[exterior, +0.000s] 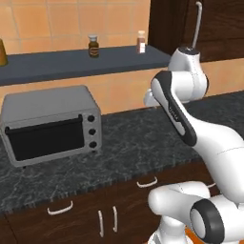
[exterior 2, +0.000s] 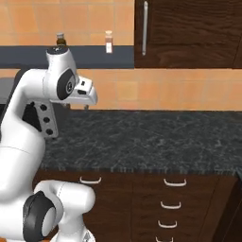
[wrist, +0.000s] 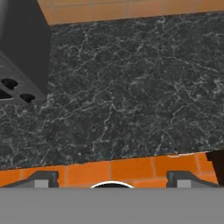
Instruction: Take a straw from the drawer in front and place it inside the glass cup on the dining counter.
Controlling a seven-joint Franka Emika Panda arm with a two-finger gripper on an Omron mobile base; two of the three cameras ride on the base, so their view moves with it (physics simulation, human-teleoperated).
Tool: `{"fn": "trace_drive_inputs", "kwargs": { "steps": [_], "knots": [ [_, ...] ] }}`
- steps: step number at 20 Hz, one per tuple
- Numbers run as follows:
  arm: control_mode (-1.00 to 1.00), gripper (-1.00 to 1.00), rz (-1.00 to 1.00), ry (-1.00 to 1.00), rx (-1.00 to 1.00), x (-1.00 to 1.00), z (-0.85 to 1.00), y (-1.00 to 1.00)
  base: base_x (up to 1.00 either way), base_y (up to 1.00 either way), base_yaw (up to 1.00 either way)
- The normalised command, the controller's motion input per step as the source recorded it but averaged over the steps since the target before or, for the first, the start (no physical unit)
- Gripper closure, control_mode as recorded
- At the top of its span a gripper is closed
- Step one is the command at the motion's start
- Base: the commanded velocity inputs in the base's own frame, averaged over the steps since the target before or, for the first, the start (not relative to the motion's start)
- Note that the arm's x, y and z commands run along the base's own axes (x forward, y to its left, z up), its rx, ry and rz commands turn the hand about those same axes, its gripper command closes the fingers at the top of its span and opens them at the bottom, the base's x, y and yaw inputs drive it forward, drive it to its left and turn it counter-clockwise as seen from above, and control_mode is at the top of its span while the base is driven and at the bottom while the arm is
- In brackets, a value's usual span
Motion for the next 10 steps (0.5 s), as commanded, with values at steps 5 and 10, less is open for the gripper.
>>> {"fn": "trace_drive_inputs", "kwargs": {
  "steps": [5, 10],
  "knots": [
    [1.0, -1.0, 0.0, 0.0, 0.0, 0.0, 0.0, 0.0, 0.0, 0.95, -0.53],
    [1.0, -1.0, 0.0, 0.0, 0.0, 0.0, 0.0, 0.0, 0.0, 0.6, -0.65]
  ]
}}
